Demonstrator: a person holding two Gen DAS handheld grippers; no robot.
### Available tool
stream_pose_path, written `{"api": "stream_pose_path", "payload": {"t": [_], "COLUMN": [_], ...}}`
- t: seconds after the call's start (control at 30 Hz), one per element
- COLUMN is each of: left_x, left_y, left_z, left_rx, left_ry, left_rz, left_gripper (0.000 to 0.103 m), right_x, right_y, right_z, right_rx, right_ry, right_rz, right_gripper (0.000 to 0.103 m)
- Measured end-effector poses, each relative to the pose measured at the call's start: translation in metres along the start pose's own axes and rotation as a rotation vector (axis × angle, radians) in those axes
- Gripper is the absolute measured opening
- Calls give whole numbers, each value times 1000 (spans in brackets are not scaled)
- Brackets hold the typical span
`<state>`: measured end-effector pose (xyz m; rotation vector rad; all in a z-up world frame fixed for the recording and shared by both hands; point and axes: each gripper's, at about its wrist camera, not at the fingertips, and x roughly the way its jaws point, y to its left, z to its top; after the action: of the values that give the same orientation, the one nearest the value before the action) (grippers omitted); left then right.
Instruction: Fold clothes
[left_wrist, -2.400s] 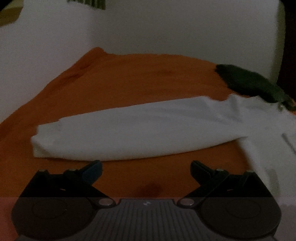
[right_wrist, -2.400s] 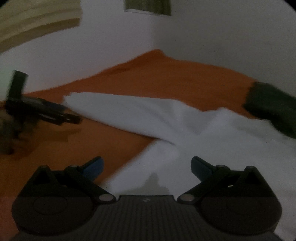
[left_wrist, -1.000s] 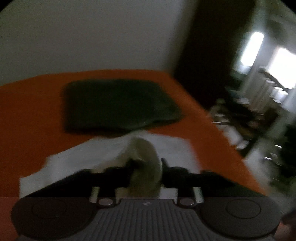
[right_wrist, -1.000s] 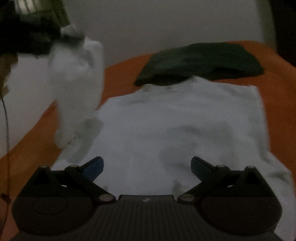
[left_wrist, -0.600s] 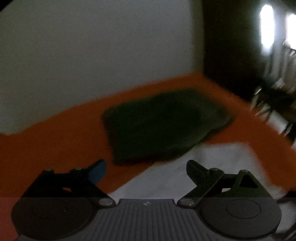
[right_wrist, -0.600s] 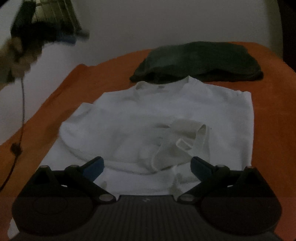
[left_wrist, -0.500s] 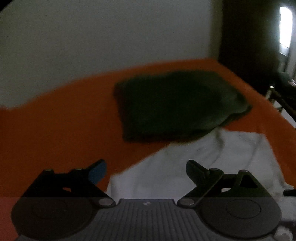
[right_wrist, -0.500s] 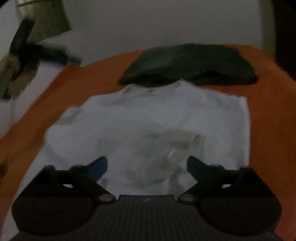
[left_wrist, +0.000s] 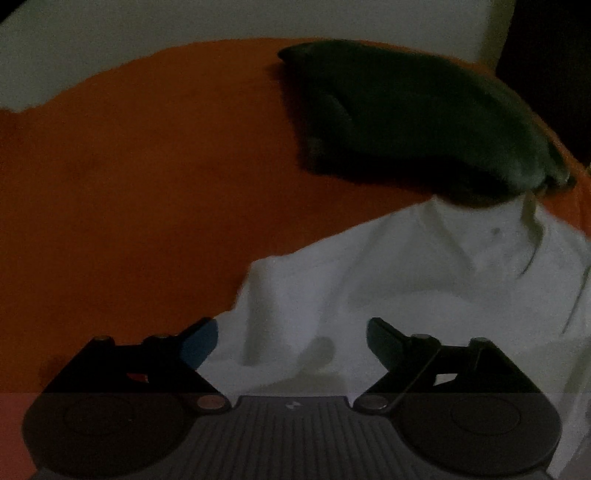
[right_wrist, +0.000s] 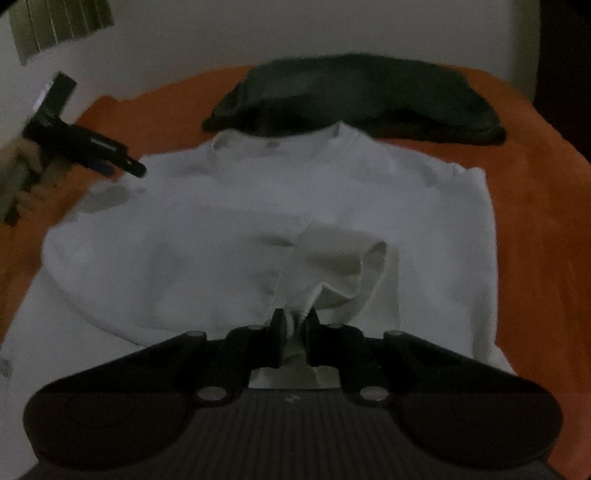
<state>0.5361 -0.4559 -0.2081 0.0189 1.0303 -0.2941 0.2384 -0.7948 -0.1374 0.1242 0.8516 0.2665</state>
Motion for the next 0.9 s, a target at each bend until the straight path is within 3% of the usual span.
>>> {"api": "stream_pose_path", "payload": {"t": [0.1, 0.23, 0.4, 0.53, 0.6, 0.67, 0.7, 0.8, 0.83, 0.9], "left_x": [8, 17, 24, 30, 31, 26, 18, -13, -26, -50], "left_y": [5, 13, 22, 30, 39, 45, 49, 65, 72, 83], "left_z": [4, 9, 24, 35, 41, 45, 45, 31, 16, -13], "left_rx": [-25, -57, -61, -64, -68, -63, -60, -63, -70, -77], "left_ry": [17, 39, 30, 24, 22, 14, 2, -7, 9, 34], "left_rz": [-35, -73, 69, 178, 187, 181, 156, 58, 64, 78], "left_gripper": [86, 89, 93, 93, 92, 92, 92, 100, 100, 100], "right_x": [-27, -61, -65, -74, -74, -74, -78, -103, -112, -115], "right_y": [-2, -17, -32, -34, -34, -34, -35, -28, -23, -11], "right_z": [-8, -31, -62, -74, -81, -87, -91, -91, -89, -67], "right_rx": [-63, -65, -44, 12, 43, 73, 90, 78, 59, -24], "right_ry": [-68, -142, -80, -85, -36, 18, 25, -85, -128, -150], "right_rz": [-14, -133, -191, -232, -238, -252, -272, -305, -299, -176], "right_gripper": [11, 11, 11, 13, 22, 46, 46, 46, 46, 46]}}
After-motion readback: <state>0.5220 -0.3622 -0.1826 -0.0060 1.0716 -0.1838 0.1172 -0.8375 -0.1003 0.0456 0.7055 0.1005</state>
